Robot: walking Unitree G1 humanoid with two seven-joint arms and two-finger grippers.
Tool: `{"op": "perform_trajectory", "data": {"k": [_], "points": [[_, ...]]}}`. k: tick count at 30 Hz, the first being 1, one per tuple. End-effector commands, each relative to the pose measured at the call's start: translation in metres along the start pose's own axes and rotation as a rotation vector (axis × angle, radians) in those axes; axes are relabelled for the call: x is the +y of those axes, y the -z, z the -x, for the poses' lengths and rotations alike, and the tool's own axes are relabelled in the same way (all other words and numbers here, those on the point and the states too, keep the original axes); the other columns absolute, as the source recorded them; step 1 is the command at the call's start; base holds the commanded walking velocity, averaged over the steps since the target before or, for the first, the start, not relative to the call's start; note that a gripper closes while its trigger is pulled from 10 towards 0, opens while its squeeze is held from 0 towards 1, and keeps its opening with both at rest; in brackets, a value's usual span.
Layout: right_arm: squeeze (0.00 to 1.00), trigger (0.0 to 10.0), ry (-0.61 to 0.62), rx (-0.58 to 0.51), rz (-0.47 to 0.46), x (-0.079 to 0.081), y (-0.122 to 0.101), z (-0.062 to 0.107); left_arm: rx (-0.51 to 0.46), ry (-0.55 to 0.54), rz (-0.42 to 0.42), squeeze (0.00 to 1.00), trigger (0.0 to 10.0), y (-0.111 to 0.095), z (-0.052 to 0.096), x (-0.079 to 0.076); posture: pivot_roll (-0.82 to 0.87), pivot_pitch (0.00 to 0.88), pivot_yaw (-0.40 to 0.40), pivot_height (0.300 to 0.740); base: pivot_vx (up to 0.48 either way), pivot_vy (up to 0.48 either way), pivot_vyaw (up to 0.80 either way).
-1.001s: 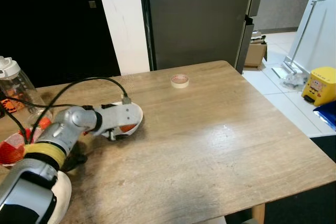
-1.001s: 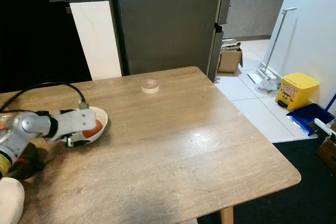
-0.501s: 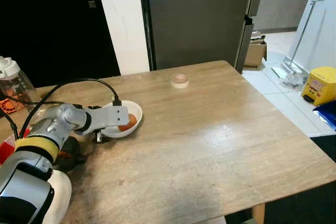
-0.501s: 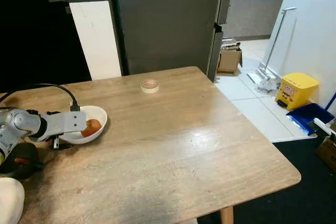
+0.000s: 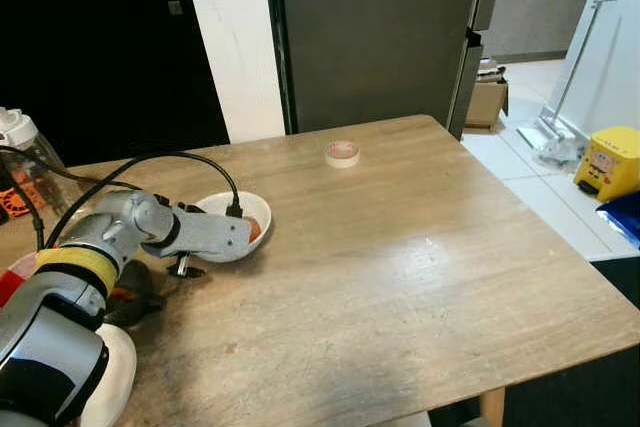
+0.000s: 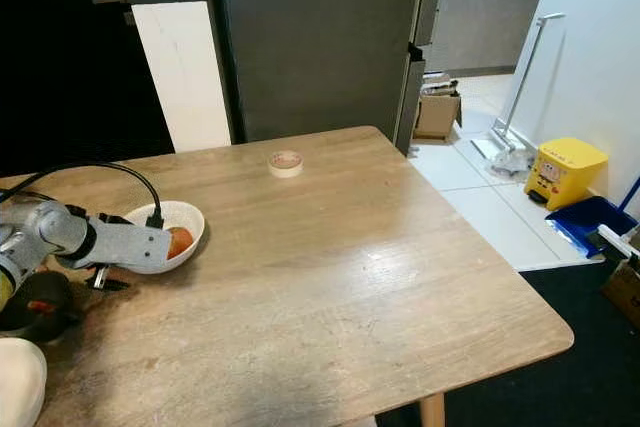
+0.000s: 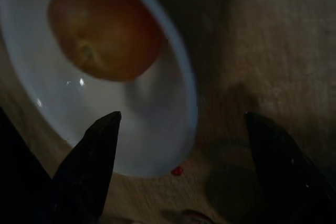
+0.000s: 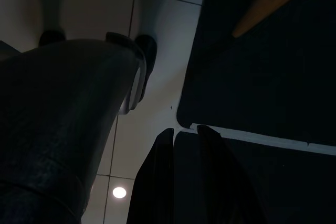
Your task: Restocking fridge
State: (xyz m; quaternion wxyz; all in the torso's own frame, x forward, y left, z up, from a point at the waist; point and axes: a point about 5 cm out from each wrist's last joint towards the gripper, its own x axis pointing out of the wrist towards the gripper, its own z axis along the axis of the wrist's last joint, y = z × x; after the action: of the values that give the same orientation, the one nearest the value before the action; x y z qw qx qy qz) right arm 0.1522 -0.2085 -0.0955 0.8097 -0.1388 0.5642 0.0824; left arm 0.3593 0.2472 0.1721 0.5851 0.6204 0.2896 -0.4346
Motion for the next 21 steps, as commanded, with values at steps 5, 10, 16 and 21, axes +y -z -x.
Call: {"op": "perform_trajectory", "data": {"k": [5,10,16,21], "points": [[0.0,10.0,-0.007,0.007,-0.007,0.003,0.002,0.0,0.01,0.072,-0.092,0.0,10.0,-0.013,-0.009,0.0,-0.1,0.0,0.049,0.74,0.0,0.0,0.0],[0.0,10.0,-0.004,0.006,-0.01,0.003,0.001,0.0,0.008,0.069,-0.113,0.0,10.0,-0.02,-0.014,0.002,-0.1,0.0,0.049,0.74,0.0,0.0,0.0],[0.0,10.0,-0.005,0.007,-0.012,0.004,0.001,-0.001,0.011,0.084,-0.136,0.0,10.0,-0.026,-0.021,0.0,-0.1,0.0,0.053,0.74,0.0,0.0,0.0],[0.0,10.0,-0.007,0.008,-0.015,0.005,0.001,-0.001,0.025,0.11,-0.144,0.0,10.0,-0.028,-0.026,-0.001,-0.11,0.0,0.059,0.74,0.0,0.0,0.0]]}}
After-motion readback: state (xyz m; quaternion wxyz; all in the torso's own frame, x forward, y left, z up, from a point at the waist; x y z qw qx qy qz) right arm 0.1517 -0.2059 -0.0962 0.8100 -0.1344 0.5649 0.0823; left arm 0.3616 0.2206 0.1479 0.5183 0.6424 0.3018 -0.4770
